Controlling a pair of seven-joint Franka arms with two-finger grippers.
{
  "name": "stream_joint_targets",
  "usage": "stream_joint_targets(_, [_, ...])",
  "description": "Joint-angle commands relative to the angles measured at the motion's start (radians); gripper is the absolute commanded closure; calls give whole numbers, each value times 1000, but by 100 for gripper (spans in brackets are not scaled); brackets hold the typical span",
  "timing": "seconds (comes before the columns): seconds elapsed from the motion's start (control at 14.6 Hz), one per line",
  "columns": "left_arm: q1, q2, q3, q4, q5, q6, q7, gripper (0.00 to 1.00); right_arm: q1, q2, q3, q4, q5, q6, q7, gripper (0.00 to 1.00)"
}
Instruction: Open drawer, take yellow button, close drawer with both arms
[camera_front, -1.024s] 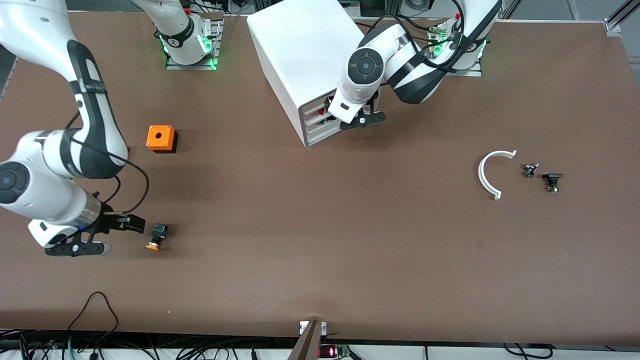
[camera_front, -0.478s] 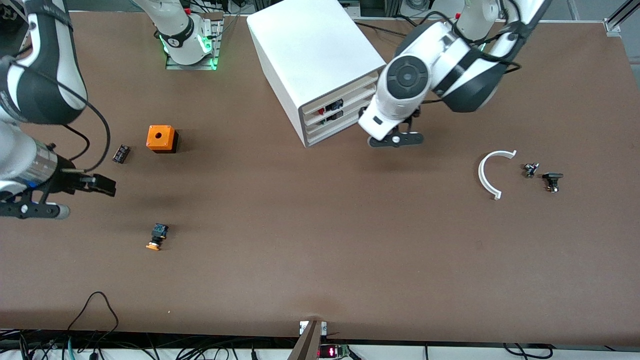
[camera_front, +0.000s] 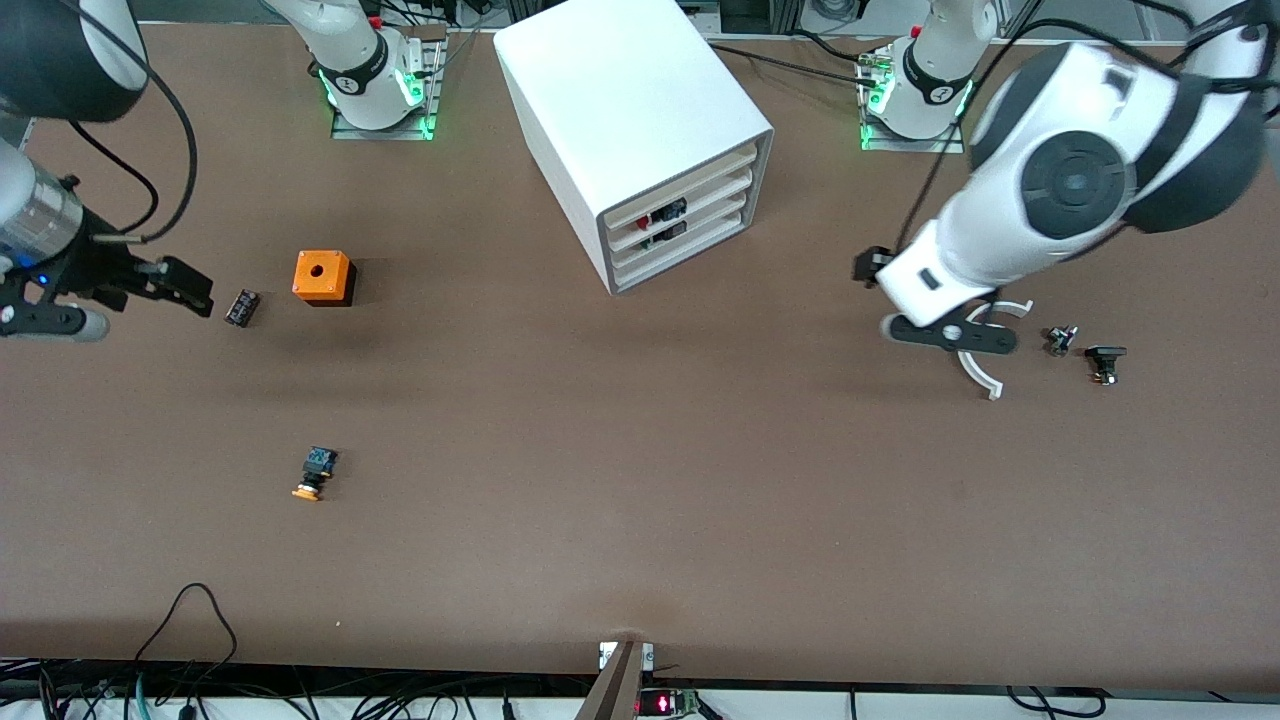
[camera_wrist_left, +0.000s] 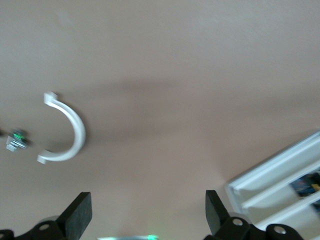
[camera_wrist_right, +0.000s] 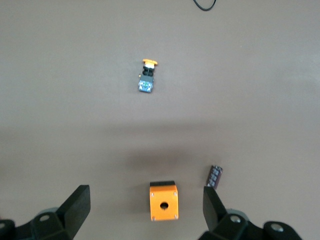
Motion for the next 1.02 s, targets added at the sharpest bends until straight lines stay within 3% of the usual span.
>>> stream_joint_targets(0.0, [-134, -95, 240, -7, -4, -3, 234, 0, -9, -65, 20, -39, 16, -34, 10, 0])
stream_joint_targets(0.2, [-186, -195, 395, -57, -50, 14, 351, 0, -9, -73, 22, -25, 22, -58, 10, 0])
stream_joint_targets(0.34, [-206, -325, 449, -189, -81, 36, 347, 0, -9, -79, 22, -8, 32, -62, 4, 0])
stream_joint_targets(0.41, [-223, -351, 477, -209, -84, 46, 348, 0, -9, -79, 22, 2, 34, -78, 1, 0])
stream_joint_targets(0.61, [-243, -366, 569, -206, -142, 49, 351, 0, -9, -73, 19, 68, 141, -149, -11, 0])
stream_joint_targets(0.75, [-263, -363, 619, -206, -208, 49, 350, 0, -9, -73, 21, 76, 149, -155, -23, 0])
stream_joint_targets(0.96, [-269, -356, 620, -195, -201, 49, 342, 0, -7, -47, 22, 139, 146, -177, -24, 0])
